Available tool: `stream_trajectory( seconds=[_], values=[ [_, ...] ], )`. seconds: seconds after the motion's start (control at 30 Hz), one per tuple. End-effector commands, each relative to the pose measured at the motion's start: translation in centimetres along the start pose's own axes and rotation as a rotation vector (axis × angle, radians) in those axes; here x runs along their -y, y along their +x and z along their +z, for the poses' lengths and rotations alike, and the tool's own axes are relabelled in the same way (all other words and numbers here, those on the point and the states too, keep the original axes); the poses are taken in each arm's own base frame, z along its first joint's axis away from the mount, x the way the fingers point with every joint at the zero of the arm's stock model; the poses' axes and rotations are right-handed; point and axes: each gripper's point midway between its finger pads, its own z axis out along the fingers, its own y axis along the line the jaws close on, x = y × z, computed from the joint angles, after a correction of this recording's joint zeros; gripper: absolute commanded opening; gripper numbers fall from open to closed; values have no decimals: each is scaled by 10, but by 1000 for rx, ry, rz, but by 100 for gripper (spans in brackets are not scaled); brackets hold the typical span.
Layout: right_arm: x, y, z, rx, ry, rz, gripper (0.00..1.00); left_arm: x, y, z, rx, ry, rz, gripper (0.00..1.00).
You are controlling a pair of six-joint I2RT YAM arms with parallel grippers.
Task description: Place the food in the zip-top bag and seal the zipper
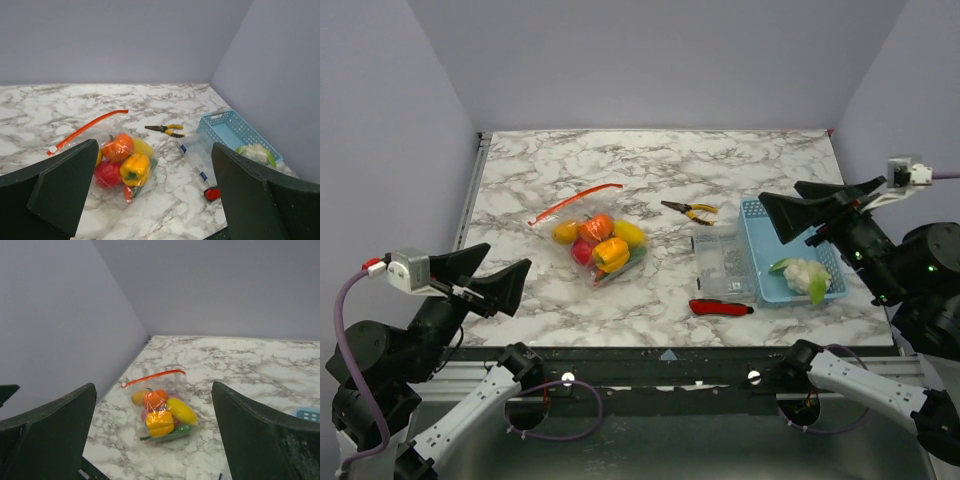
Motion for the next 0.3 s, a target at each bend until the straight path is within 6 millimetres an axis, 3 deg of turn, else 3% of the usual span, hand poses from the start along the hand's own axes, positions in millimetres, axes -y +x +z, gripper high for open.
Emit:
stream_trajectory(
  seconds=[0.0, 0.1, 0.27],
  values=[
    [16, -8, -12, 60, 74, 60, 100, -1, -39, -11, 147, -8, 8, 99],
    [34, -14, -22, 95, 168, 97, 100, -4, -47, -14, 185, -23, 19, 99],
    [37, -6, -19, 67, 179, 58, 100, -5, -51, -10, 194, -34, 35, 99]
  ],
)
